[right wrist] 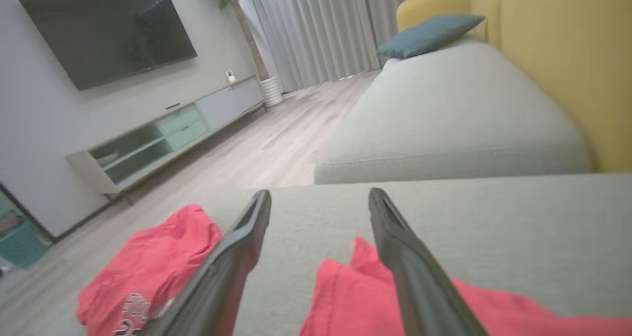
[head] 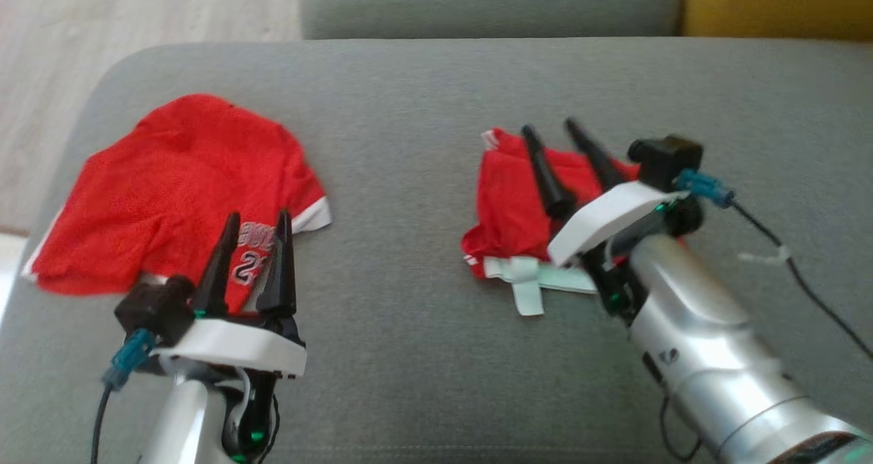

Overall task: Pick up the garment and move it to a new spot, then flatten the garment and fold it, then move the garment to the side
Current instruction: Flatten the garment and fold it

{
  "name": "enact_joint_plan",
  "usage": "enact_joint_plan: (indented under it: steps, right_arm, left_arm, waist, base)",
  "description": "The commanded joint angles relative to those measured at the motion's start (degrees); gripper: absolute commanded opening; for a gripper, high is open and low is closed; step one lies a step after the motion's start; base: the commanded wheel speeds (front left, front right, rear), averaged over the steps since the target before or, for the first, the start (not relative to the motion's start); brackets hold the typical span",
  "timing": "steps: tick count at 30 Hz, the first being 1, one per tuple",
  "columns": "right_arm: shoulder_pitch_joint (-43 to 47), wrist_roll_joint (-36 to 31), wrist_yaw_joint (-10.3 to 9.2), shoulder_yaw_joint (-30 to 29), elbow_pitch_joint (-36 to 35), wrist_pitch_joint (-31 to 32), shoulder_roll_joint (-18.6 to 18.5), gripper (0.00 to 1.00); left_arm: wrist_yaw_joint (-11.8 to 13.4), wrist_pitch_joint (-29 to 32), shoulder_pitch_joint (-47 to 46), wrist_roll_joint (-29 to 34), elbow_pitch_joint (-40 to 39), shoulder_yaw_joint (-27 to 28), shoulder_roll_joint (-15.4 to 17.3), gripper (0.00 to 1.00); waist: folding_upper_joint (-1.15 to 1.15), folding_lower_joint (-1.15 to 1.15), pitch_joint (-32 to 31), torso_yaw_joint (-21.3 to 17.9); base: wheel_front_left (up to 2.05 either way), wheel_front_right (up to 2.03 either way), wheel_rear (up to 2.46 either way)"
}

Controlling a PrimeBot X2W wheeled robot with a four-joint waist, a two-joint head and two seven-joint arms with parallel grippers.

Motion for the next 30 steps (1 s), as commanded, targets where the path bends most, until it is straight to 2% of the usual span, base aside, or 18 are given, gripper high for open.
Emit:
enact_joint_plan:
  steps: [1, 6, 11, 15, 20, 30]
  right_arm:
    - [-1.4, -5.6, 0.19, -2.9, -2.5, -0.7, 0.7, 1.0]
    - [4.9, -24.4, 0.19, -15.6, -9.4, -0.7, -1.5, 1.0]
    - [14.3, -36.0, 0.19, -28.4, -18.3, -0.7, -1.9, 1.0]
    - [19.5, -37.9, 0.19, -34.6, -23.1, -0.7, -0.4, 1.0]
    - [24.5, -38.7, 0.19, -38.8, -27.4, -0.7, 0.6, 1.0]
    - [28.2, -34.8, 0.19, -37.6, -29.9, -0.7, 0.8, 1.0]
  left_arm:
    - [0.2, -0.7, -3.2, -0.2, -2.7, 1.9, 0.6, 1.0]
    - [0.3, -0.7, -3.9, -0.2, -4.2, 1.9, 0.6, 1.0]
    - [0.4, -0.7, -4.0, 0.0, -4.7, 1.7, 0.6, 1.0]
    - [0.4, -0.7, -3.2, 0.2, -4.8, 1.9, 0.6, 1.0]
    - [0.3, -0.7, -2.0, 0.2, -4.8, 2.0, 0.6, 1.0]
    - [0.1, -0.7, -0.3, 1.4, -5.1, 2.0, 0.6, 1.0]
  waist:
    - [0.0, 0.0, -0.1, -2.2]
    - [0.0, 0.0, -0.3, -4.7]
    - [0.0, 0.0, -0.4, -6.4]
    - [0.0, 0.0, -0.5, -7.4]
    - [0.0, 0.0, -0.4, -8.2]
    - [0.0, 0.0, -0.1, -8.9]
  base:
    - [0.0, 0.0, 0.0]
    - [0.0, 0.0, 0.0]
    - [0.0, 0.0, 0.0]
    - [0.0, 0.0, 0.0]
    - [0.0, 0.0, 0.0]
    - [0.0, 0.0, 0.0]
